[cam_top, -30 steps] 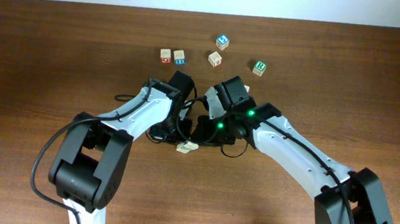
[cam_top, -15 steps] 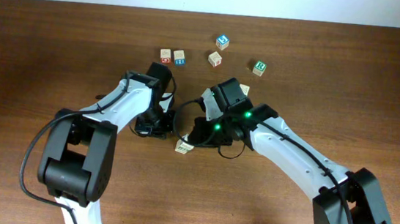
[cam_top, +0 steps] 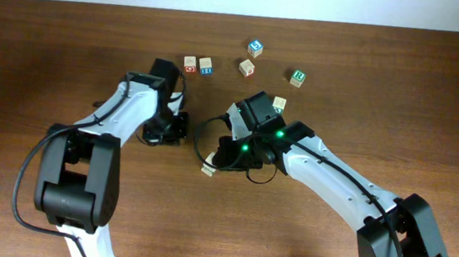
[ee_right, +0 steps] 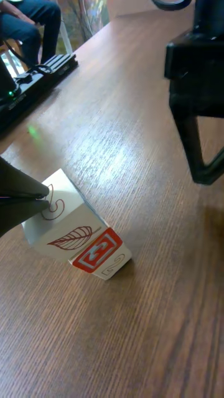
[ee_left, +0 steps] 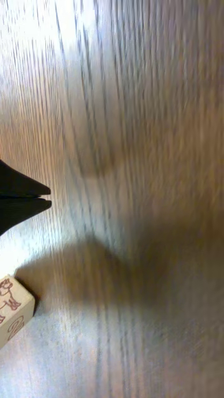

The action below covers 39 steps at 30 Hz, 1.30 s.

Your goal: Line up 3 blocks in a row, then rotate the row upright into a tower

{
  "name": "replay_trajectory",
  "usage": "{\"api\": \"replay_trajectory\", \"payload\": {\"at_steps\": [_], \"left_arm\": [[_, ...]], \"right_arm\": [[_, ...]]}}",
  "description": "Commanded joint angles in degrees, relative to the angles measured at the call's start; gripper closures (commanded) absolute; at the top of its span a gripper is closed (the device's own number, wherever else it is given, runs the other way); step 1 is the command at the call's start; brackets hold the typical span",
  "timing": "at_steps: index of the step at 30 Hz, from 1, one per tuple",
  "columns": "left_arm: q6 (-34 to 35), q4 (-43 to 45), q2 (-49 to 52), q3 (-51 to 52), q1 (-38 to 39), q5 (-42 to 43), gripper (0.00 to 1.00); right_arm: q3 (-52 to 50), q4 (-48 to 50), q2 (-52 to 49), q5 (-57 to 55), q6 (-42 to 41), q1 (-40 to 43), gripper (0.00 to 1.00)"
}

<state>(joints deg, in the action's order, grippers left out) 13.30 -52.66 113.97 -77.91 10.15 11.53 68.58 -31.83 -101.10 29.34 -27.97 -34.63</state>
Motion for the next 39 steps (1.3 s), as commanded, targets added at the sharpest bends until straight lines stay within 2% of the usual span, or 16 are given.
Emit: {"api": "replay_trajectory", "payload": {"at_steps": [1, 13, 14, 22, 33, 38, 39], "left_arm": [[0.3, 0.1, -0.1, -1.0, -1.4, -1.1, 1.00], [0.3, 0.1, -0.1, -1.0, -1.5, -2.4, 1.00], [0.3, 0.1, -0.1, -1.0, -1.5, -2.4, 1.00], [0.3, 0.1, -0.1, -1.0, -1.5, -2.4, 1.00], [0.3, 0.1, -0.1, -1.0, -1.5, -2.4, 1.00], [0.2, -2.5, -1.2, -4.3, -1.5, -2.5, 1.00], [0.0, -3.7, -2.3, -5.9, -1.5, -2.8, 1.00]], "right_arm": [[-0.1, 0.5, -0.9, -4.6, 0.1, -0.4, 0.96], [-0.1, 2.3, -0.9, -5.2, 0.3, -0.7, 0.96], [-0.1, 2.6, -0.9, -5.0, 0.3, -0.7, 0.92], [1.6, 2.2, -0.8, -3.9, 0.3, -0.7, 0.86], [6.3, -1.3, -0.8, -3.0, 1.9, -0.7, 0.80], [13.7, -8.8, -0.7, -4.4, 5.6, 0.1, 0.66], [17.1, -13.1, -0.5, -6.7, 7.0, 0.7, 0.56]]}}
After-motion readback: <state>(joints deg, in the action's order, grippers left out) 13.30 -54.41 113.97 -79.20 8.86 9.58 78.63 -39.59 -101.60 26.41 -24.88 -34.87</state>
